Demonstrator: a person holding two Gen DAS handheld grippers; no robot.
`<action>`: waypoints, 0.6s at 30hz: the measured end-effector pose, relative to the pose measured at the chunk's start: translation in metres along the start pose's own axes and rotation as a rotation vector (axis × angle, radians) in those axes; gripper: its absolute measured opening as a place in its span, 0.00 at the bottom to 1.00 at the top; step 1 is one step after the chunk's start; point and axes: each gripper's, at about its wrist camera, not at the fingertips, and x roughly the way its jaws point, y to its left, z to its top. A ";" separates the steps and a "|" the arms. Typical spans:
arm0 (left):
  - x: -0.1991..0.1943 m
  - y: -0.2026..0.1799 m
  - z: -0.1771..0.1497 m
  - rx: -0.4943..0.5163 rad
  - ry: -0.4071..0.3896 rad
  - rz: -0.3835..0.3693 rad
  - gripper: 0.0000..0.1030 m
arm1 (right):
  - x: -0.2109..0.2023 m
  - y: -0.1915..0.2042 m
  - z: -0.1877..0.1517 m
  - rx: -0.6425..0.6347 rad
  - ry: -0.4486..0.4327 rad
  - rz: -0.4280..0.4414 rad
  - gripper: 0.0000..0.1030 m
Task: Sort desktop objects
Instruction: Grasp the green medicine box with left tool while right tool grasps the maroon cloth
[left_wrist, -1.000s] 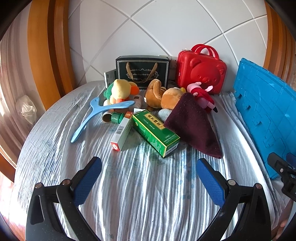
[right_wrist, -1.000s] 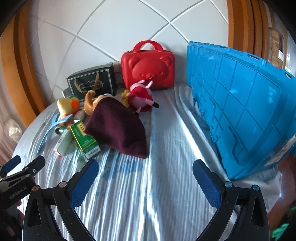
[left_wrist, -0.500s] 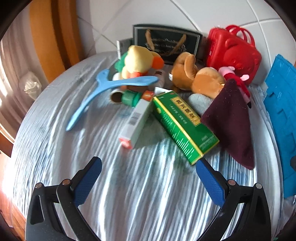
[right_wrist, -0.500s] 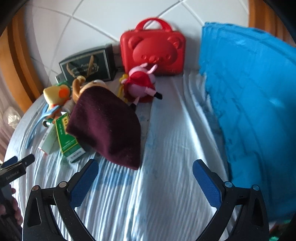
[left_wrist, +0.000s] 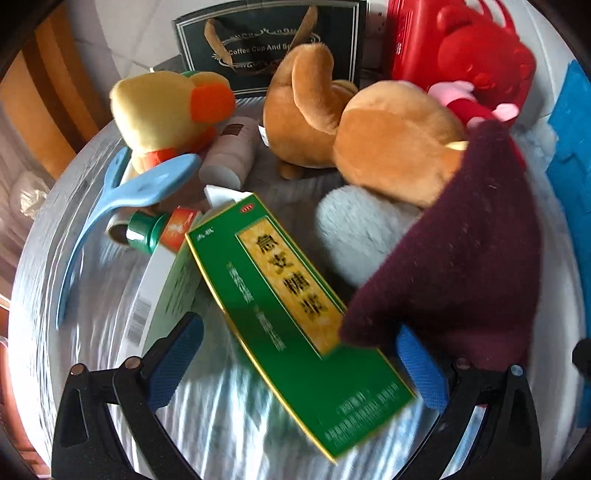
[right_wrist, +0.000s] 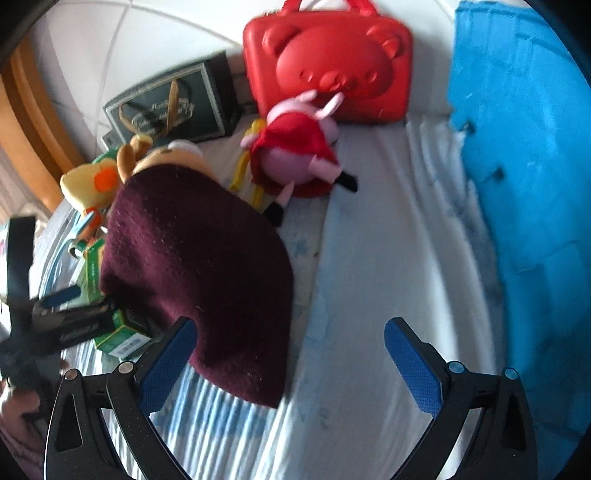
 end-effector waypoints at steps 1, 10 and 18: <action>0.003 0.002 0.000 -0.001 0.011 -0.002 0.93 | 0.005 0.001 0.000 0.001 0.013 0.007 1.00; 0.002 0.047 -0.052 -0.043 0.107 -0.008 0.73 | 0.055 0.026 -0.005 -0.063 0.155 0.039 1.00; -0.003 0.057 -0.049 -0.013 0.083 -0.019 0.73 | 0.097 0.045 -0.004 -0.131 0.186 -0.006 1.00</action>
